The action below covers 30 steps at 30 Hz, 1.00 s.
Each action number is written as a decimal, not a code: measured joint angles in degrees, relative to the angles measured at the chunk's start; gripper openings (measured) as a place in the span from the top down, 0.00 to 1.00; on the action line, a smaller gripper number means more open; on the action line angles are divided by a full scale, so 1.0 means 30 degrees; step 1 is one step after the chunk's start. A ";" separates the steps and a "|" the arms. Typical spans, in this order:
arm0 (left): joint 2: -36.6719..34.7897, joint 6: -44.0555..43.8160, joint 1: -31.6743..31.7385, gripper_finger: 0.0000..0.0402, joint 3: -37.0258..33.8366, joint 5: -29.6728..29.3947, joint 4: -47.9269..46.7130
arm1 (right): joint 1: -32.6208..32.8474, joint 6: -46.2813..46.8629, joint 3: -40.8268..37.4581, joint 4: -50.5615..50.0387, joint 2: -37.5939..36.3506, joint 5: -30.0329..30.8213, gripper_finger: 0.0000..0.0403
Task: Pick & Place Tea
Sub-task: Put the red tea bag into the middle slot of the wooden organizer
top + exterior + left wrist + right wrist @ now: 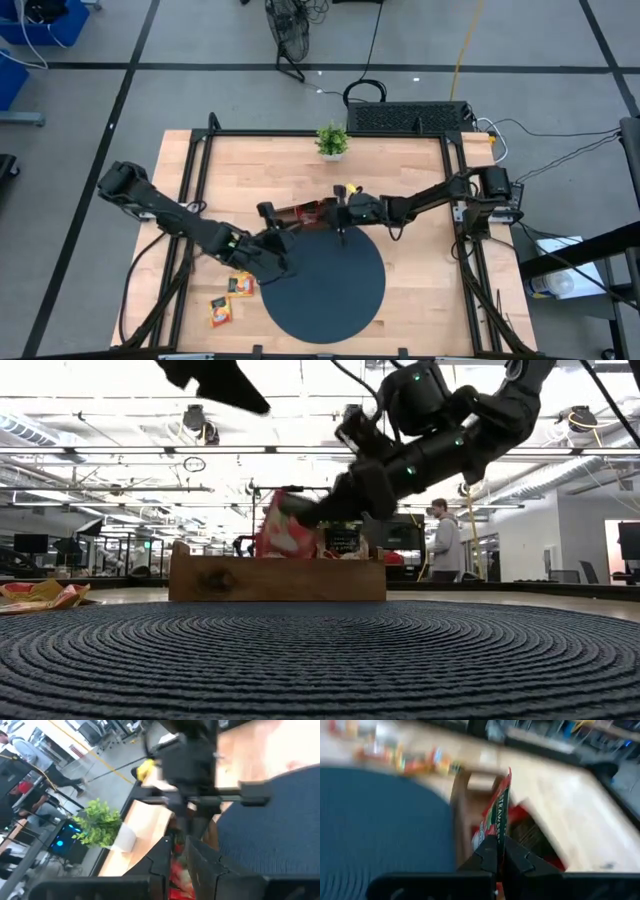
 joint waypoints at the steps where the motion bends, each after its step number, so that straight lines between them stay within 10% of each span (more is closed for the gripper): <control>1: -0.0334 -0.0120 -0.0112 0.84 -0.0017 -0.0028 -0.0096 | 0.0109 -0.0310 0.0094 -0.0810 0.0000 0.0226 1.00; 30: -0.1187 -0.1278 0.0314 0.83 -0.0024 -0.0001 -0.0971 | 0.0544 -0.3082 0.4905 -1.1233 0.0191 0.1480 1.00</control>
